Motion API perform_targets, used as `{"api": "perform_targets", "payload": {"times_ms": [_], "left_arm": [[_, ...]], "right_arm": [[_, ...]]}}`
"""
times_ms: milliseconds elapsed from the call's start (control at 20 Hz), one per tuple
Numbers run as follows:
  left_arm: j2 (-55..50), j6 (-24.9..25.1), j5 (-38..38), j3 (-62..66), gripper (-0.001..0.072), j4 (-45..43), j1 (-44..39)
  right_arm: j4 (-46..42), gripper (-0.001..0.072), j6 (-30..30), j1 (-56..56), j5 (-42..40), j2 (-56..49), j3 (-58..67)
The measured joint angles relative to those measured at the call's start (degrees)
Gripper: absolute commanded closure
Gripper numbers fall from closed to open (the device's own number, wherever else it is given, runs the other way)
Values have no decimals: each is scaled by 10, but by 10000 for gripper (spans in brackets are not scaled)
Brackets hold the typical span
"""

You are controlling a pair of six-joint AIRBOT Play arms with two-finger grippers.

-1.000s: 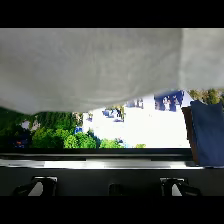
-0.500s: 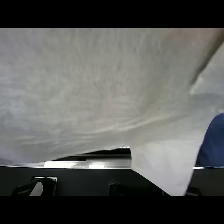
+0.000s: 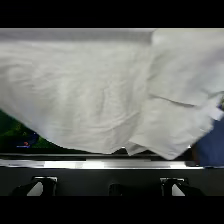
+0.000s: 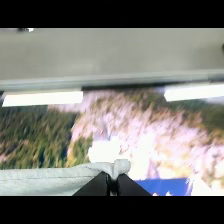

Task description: Fold the shirts.

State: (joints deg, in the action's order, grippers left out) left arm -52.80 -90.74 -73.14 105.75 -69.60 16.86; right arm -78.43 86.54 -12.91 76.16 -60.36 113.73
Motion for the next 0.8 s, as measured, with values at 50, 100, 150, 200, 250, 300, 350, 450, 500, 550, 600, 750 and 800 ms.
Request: {"api": "perform_targets", "payload": {"times_ms": [50,100,150,200,250,300,350,450,500,550,600,750,800], "left_arm": [[-30,6,-5,-24,682,-2,-3],[-65,13,-4,-48,682,-4,-7],[-100,19,-1,-64,682,-4,-11],[-140,23,12,-76,681,-5,-16],[-181,28,28,-86,682,-7,-21],[-216,30,49,-92,681,-7,-26],[-252,32,75,-97,681,-3,-32],[-315,34,124,-103,681,10,-43],[-341,35,149,-104,681,16,-50],[-366,36,177,-105,681,22,-57],[-388,36,197,-106,681,26,-64],[-444,37,260,-108,681,37,-85],[-459,37,273,-108,681,38,-92]], "right_arm": [[18,649,2,0,14,-43,0],[35,649,9,0,21,-86,0],[50,649,16,1,23,-135,0],[64,648,24,3,21,-183,0],[74,648,28,7,10,-224,0],[83,648,31,14,-10,-266,0],[87,647,35,19,-33,-301,0],[91,647,40,34,-94,-363,0],[95,647,41,42,-131,-389,0],[96,647,43,49,-163,-410,0],[97,647,44,56,-196,-430,0],[104,647,49,73,-268,-479,1],[105,647,51,76,-279,-493,1]]}}
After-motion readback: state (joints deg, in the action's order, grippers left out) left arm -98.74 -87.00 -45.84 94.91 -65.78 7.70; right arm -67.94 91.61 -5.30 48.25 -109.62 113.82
